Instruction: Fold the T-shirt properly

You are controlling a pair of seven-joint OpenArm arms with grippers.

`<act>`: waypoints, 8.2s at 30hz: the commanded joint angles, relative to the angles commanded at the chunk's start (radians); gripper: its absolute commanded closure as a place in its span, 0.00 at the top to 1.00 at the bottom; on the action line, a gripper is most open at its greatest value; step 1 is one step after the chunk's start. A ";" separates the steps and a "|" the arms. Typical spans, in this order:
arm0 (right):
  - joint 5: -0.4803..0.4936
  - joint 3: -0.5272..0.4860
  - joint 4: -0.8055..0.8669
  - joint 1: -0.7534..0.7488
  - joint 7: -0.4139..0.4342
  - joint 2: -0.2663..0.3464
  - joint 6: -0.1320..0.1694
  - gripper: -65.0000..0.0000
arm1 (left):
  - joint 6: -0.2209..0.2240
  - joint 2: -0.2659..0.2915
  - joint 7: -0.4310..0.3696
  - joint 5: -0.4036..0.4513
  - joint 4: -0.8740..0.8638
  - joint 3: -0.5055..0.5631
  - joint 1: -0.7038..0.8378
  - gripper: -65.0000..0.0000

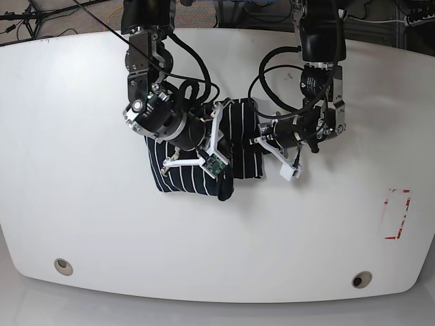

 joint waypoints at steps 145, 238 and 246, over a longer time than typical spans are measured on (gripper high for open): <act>-0.115 0.250 -0.037 -0.236 0.439 0.094 0.000 0.00 | -0.176 -0.275 -0.265 0.198 0.313 0.394 -0.213 0.16; -0.018 0.578 -0.011 -0.347 0.466 0.163 0.000 0.00 | -0.236 -0.638 -0.746 0.298 0.315 -0.296 0.382 0.57; 0.037 0.629 -0.008 -0.425 0.537 0.180 0.000 0.00 | -0.233 -0.393 -0.747 0.434 0.618 -0.319 0.476 0.54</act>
